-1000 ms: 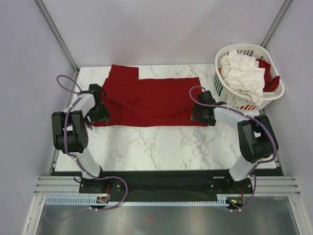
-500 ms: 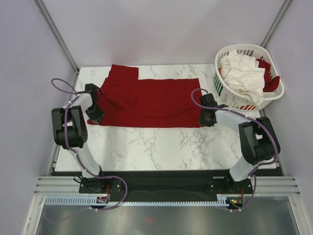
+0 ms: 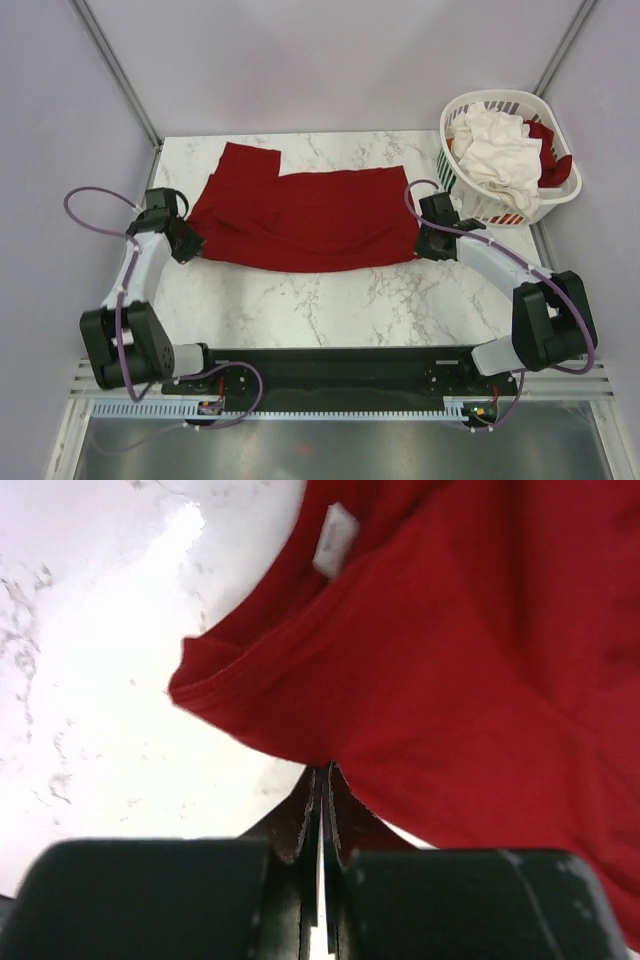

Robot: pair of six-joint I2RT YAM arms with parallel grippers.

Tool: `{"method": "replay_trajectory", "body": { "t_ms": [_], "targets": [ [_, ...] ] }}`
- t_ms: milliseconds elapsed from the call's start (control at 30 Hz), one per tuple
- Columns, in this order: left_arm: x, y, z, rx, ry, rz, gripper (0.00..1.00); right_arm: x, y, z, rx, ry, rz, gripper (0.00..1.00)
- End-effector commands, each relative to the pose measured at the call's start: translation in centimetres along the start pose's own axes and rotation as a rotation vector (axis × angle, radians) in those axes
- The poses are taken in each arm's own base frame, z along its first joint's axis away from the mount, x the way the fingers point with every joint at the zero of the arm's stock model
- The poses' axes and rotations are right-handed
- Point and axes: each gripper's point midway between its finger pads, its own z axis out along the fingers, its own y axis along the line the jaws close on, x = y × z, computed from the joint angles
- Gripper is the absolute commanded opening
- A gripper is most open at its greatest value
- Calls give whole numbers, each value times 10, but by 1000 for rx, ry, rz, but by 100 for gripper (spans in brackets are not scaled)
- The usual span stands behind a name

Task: Fold and stack the t-shirts
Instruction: Fold the tshirt

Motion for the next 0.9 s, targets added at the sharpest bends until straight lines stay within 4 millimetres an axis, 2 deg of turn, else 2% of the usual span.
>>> {"method": "replay_trajectory", "body": {
  "t_ms": [0,33,100,133,200,233,300,333,367,400,433,500,533,600,700,767,800,833,867],
  "targets": [
    [25,-11,-32,166,2,-74,2,17,-19,-18,42,43,33,0],
    [32,-8,-37,171,13,-78,2,24,-24,-22,52,63,34,0],
    [43,-7,-47,207,22,-75,9,25,-27,-34,42,51,59,0],
    [51,-3,-51,195,49,-78,11,34,-32,-38,55,68,65,0],
    [58,-7,-63,246,62,-67,41,32,-35,-52,45,37,96,2],
    [65,-5,-70,248,79,-72,67,32,-41,-61,54,24,104,22],
    [65,-7,-89,297,46,-66,79,33,-50,-72,90,16,113,46],
    [67,-2,-96,287,41,-65,84,27,-53,-81,89,-24,125,83],
    [56,-1,-106,281,-16,-51,92,20,-60,-85,121,-64,134,96],
    [49,0,-112,282,-59,-36,94,17,-62,-89,122,-87,138,98],
    [32,3,-115,261,-138,-9,98,9,-60,-94,109,-119,145,98],
    [8,-7,-119,278,-205,28,98,-5,-47,-94,62,-149,138,98],
    [-11,-23,-116,302,-210,48,97,-9,-41,-92,36,-147,120,98],
    [-32,-43,-111,345,-220,65,95,-19,-17,-86,-46,-125,92,98],
    [-55,-61,-83,305,-148,66,95,-27,7,-80,-126,-95,41,98],
    [-75,-76,-53,273,-93,65,95,-32,13,-79,-149,-100,8,98],
    [-138,-120,-55,422,-308,103,87,-36,15,-79,-155,-106,-4,98],
    [-171,-143,-70,473,-372,126,86,-38,16,-80,-157,-110,-12,98],
    [-173,-154,-16,452,-281,140,86,-41,17,-82,-161,-120,-28,98]
  ]
}}
